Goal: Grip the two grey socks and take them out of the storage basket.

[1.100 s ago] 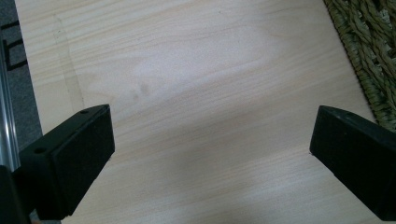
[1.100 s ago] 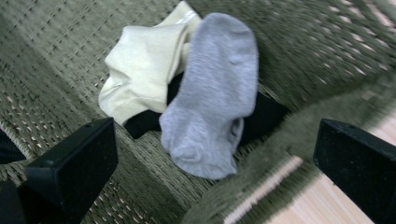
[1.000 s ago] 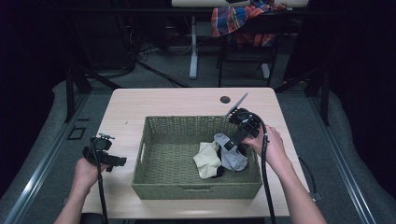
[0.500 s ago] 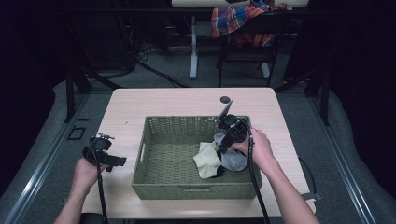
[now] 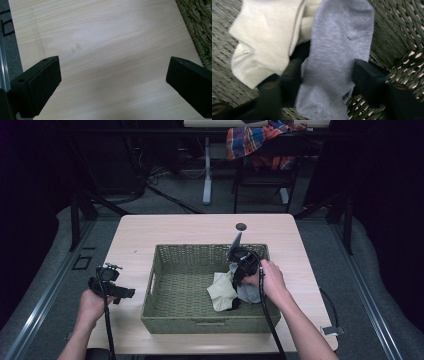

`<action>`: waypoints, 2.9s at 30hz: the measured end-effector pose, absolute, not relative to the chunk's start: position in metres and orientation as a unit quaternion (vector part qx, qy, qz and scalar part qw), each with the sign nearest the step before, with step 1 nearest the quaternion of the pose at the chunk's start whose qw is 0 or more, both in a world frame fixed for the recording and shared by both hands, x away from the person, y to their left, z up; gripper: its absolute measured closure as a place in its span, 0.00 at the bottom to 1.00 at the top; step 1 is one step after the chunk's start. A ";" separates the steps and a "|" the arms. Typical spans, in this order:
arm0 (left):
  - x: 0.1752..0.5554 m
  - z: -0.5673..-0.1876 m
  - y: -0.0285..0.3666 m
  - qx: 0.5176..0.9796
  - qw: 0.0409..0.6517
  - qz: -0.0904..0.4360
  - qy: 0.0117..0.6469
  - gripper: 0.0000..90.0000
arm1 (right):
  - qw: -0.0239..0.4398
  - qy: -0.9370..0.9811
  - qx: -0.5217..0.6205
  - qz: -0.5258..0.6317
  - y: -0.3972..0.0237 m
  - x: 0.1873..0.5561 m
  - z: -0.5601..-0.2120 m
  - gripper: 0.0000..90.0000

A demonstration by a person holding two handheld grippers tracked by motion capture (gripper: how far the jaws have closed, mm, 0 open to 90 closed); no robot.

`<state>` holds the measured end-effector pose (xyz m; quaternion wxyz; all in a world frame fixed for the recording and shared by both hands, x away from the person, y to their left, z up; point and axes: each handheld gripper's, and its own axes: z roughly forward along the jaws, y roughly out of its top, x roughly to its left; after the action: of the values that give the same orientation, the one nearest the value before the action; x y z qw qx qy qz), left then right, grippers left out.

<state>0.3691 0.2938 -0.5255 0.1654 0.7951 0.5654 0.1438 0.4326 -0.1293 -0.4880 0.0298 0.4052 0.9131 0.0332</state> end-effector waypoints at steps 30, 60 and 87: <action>0.369 -0.525 0.294 0.795 0.167 0.144 0.565 0.00 | 0.048 0.901 0.423 0.080 -0.158 0.423 -0.444 0.93; 0.369 -0.524 0.292 0.791 0.168 0.148 0.569 0.00 | 0.061 0.905 0.397 0.141 -0.150 0.408 -0.382 0.93; 0.371 -0.529 0.294 0.789 0.159 0.141 0.576 0.00 | 0.072 0.892 0.404 0.191 -0.179 0.408 -0.352 0.94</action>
<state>0.3710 0.2938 -0.5288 0.1588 0.7892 0.5762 0.1408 0.4083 -0.1790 -0.3519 0.0719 0.4041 0.8916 0.1914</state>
